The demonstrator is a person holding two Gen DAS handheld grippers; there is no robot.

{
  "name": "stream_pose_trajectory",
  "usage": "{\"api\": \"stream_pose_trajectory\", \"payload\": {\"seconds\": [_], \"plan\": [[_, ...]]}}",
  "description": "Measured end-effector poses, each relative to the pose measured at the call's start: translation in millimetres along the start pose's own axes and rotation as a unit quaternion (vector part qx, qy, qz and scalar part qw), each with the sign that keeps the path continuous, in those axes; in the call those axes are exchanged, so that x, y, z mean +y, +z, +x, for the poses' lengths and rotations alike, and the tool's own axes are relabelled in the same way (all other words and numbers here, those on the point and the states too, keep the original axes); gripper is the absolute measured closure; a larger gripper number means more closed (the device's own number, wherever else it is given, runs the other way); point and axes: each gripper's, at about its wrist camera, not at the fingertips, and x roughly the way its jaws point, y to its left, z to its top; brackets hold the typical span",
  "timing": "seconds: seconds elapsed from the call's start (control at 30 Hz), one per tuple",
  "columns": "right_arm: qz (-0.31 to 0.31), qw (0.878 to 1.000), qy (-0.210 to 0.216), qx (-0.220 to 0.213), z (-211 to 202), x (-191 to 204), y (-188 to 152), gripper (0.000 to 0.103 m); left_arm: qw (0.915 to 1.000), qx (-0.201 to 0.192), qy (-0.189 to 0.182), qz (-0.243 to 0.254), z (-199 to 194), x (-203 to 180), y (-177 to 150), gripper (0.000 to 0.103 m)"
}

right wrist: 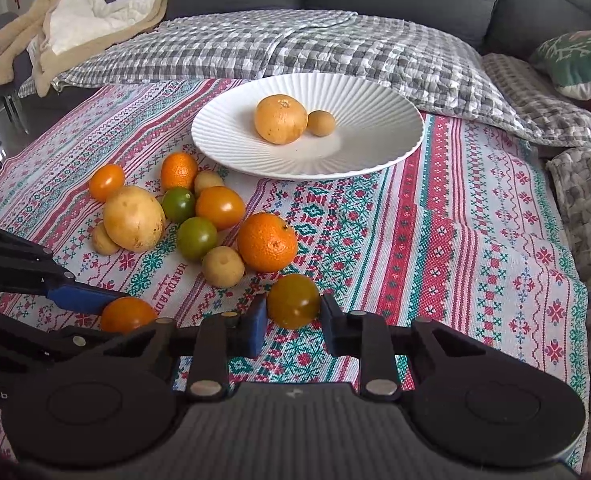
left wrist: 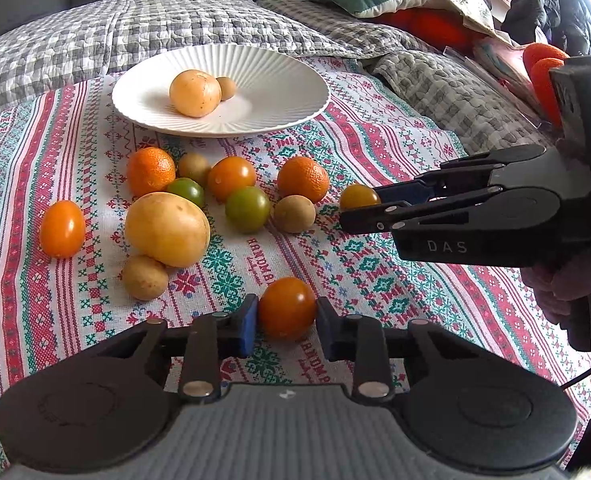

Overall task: Organize fruits
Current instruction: 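Grasp the orange cherry tomato with the left tool while the right tool grasps the yellow-green tomato, then carry both tomatoes into the white plate and open both tools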

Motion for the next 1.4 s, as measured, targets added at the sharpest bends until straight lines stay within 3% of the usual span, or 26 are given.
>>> {"api": "stream_pose_trajectory", "payload": {"seconds": [0.57,1.0,1.4], "plan": [[0.056,0.998,0.019,0.022,-14.8,-11.9,-1.1,0.078,0.9978,-0.024,-0.007,-0.061,-13.5,10.3,13.6,0.069],[0.099,0.994,0.035,-0.014,-32.2,-23.5,9.8,0.078,0.9935,-0.062,-0.010,-0.096,-22.0,15.2,35.1,0.069],[0.124,0.990,0.033,-0.063,-44.6,-34.3,21.5,0.078,0.9921,-0.103,0.007,-0.071,-18.8,0.4,59.4,0.069]]}}
